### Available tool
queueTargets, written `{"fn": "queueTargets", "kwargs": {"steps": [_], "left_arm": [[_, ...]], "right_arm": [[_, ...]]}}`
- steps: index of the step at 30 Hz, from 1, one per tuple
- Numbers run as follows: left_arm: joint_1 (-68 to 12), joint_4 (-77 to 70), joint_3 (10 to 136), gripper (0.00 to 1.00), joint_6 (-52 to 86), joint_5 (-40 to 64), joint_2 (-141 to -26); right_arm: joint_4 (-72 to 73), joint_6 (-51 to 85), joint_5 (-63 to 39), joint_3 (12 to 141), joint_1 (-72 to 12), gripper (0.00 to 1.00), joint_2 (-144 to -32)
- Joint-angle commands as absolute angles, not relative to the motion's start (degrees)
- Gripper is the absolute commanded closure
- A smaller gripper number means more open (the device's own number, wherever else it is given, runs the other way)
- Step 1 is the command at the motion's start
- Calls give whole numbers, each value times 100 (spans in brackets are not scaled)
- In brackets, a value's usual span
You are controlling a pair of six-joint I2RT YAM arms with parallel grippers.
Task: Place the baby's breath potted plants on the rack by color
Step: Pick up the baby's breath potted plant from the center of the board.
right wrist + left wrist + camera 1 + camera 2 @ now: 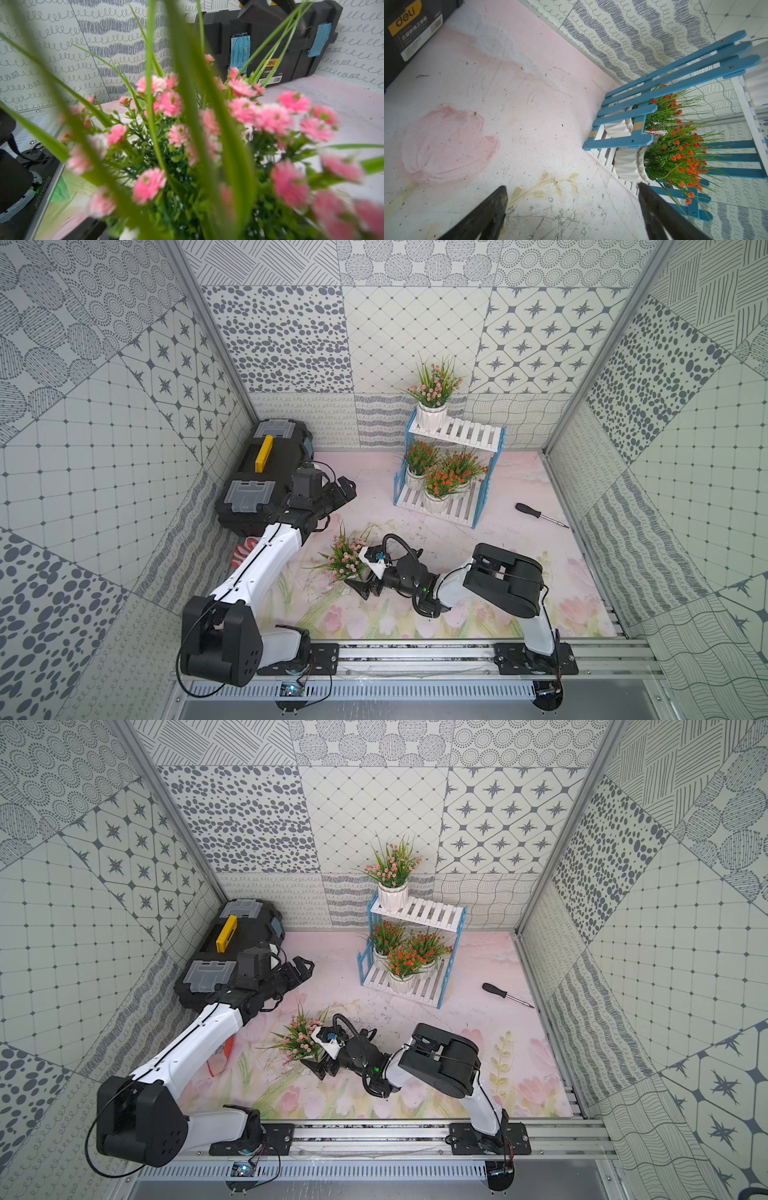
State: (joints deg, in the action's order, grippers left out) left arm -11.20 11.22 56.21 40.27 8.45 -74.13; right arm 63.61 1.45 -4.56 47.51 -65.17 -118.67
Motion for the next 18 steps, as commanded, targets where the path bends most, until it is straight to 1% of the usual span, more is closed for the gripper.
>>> {"fn": "queueTargets", "kwargs": {"steps": [1, 18], "left_arm": [[-1101, 944, 5690, 2, 3947, 879, -7353], [-1095, 941, 5739, 2, 3912, 957, -7343]], "right_arm": [[6398, 89, -565, 4938, -6530, 2, -12056], [5948, 200, -672, 5629, -6445, 2, -12473]]}}
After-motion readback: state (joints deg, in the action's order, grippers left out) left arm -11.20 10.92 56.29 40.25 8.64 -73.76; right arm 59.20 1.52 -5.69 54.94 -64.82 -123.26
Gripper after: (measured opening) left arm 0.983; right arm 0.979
